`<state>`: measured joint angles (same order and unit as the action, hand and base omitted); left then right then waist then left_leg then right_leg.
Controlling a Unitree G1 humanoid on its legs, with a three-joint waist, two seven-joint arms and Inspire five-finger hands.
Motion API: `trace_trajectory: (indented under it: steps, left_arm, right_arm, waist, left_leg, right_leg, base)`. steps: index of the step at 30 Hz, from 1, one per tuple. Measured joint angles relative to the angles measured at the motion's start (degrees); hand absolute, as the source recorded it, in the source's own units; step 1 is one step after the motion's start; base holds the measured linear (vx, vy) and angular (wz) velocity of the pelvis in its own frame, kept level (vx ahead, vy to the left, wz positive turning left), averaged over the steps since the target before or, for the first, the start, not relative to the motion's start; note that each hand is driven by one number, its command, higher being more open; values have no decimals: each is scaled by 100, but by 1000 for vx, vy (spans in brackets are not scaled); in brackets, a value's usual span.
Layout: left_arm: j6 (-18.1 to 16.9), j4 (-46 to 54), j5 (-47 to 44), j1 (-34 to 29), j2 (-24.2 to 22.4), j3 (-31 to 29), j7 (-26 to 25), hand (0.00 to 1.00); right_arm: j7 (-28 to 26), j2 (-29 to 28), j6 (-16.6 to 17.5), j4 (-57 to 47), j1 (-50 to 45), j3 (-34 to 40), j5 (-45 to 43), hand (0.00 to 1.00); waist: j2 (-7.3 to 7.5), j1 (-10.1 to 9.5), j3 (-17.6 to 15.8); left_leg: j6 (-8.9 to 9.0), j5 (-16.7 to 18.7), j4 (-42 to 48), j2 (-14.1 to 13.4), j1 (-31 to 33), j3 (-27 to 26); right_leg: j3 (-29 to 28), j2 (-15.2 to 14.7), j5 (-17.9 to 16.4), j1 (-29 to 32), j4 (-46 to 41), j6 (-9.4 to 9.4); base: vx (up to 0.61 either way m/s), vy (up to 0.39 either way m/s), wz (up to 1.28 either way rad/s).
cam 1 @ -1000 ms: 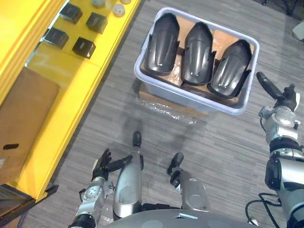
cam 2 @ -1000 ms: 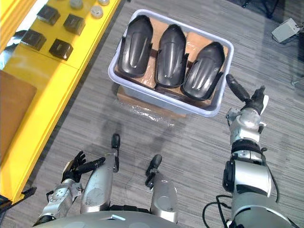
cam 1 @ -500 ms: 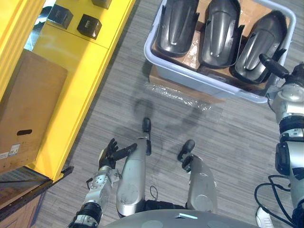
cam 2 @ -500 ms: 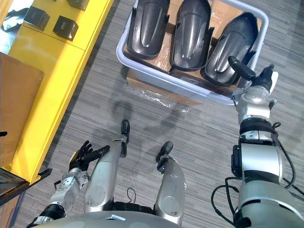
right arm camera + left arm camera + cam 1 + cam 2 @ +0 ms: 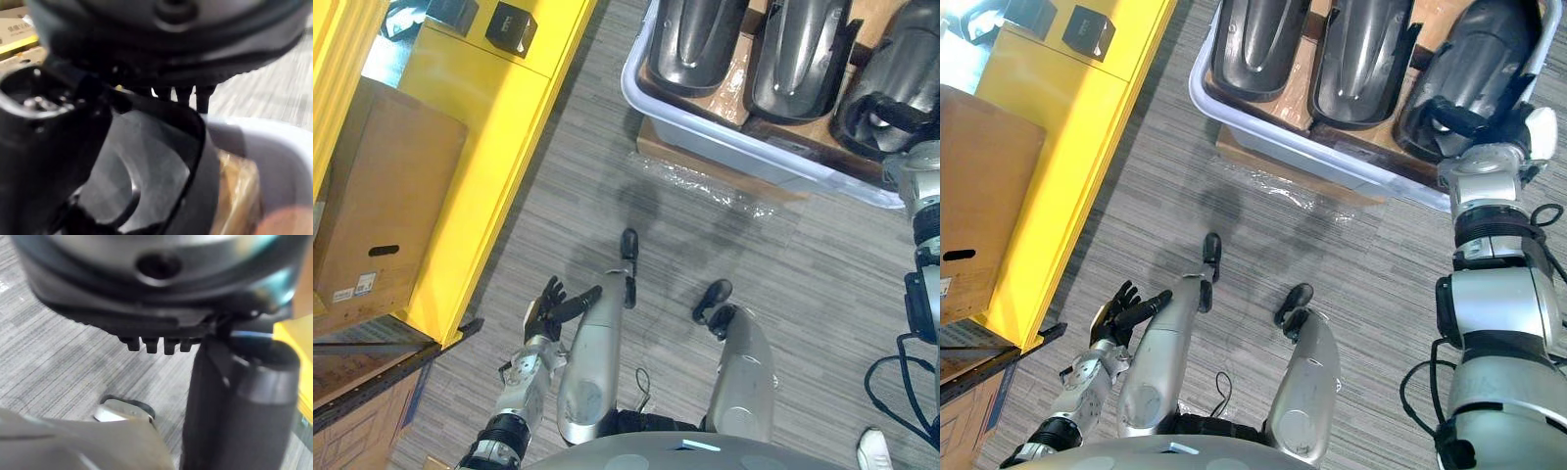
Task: Walk over and take three plastic housings, then place them on the shelf
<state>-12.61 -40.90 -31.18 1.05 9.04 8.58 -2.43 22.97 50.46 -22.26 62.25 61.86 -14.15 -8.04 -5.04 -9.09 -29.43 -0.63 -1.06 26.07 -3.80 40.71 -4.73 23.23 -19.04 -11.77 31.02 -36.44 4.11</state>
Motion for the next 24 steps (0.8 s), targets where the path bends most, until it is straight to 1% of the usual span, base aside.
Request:
trace_trajectory:
  steps: [2, 7, 9, 10, 12, 16, 18, 21, 23, 24]
  left_arm:
    - [-5, 10, -22, 6, 5, -1, 18, 100]
    - [-2, 20, -33, 6, 15, 0, 13, 100]
    - [6, 25, -33, 6, 15, 0, 13, 100]
    - [7, 30, -39, 6, 15, 0, 14, 100]
    - [15, 31, -73, 6, 15, 3, 15, 100]
    - [21, 42, -200, 5, 35, 20, 19, 100]
    - [20, 44, -200, 5, 35, 23, 23, 100]
    - [18, 42, -198, 5, 36, 23, 25, 100]
    - [18, 39, -198, 5, 31, 23, 25, 100]
    - [18, 39, -198, 5, 26, 23, 25, 100]
  right_arm:
    - [-24, 136, -105, 22, 0, -24, 110, 0]
    - [-25, 166, -216, 234, -3, -181, 577, 0]
    - [-126, 159, -239, 242, -15, -183, 738, 0]
    - [-277, 113, -217, 282, -41, -184, 774, 0]
    - [-276, -8, -180, 263, -43, -176, 789, 0]
    - [-228, -73, -18, 254, -60, -164, 1091, 0]
    - [-173, -77, 91, 253, -141, -169, 1213, 0]
    - [5, -96, 369, 213, -296, -167, 1214, 0]
    - [137, -97, 628, 199, -425, -155, 1226, 0]
    - [158, -97, 680, 185, -471, -153, 1228, 0]
  waist:
    - [0, 0, 0]
    - [1, 6, 1]
    - [2, 5, 1]
    - [2, 3, 1]
    - [2, 6, 2]
    - [9, -3, 7]
    - [11, -14, 8]
    - [13, -11, 10]
    - [15, 0, 10]
    - [17, -1, 10]
  left_leg:
    - [-17, 5, 8, -11, 66, -1]
    - [7, -25, 2, -64, 67, -42]
    - [10, -35, -13, -66, 58, -46]
    - [1, -46, -21, -68, 51, -48]
    - [-5, -50, -22, -71, 36, -50]
    - [4, -34, -30, -69, -73, -44]
    - [-20, -19, -39, -78, -109, -53]
    - [-31, -33, -56, -93, -127, -103]
    - [-60, -96, -88, -105, -197, -133]
    - [-60, -97, -105, -109, -233, -137]
  right_leg:
    - [12, -4, -41, 68, -54, 2]
    - [16, 7, -34, 84, -75, -15]
    - [17, 8, -30, 82, -75, -23]
    - [21, 9, -29, 78, -75, -28]
    - [23, 10, -29, 64, -75, -30]
    - [78, 12, -31, -97, -38, -30]
    - [97, 9, -34, -145, -33, -29]
    - [102, 11, -29, -158, -14, -19]
    - [101, 27, -7, -229, 38, 0]
    - [104, 36, -1, -269, 66, 7]
  base:
    - [-30, -36, 4]
    - [13, -14, -1]
    - [37, -19, 0]
    - [49, -25, 0]
    - [42, -21, 1]
    - [20, -11, 5]
    - [4, -10, 7]
    - [0, 0, 0]
    - [41, -14, -2]
    - [46, -19, -2]
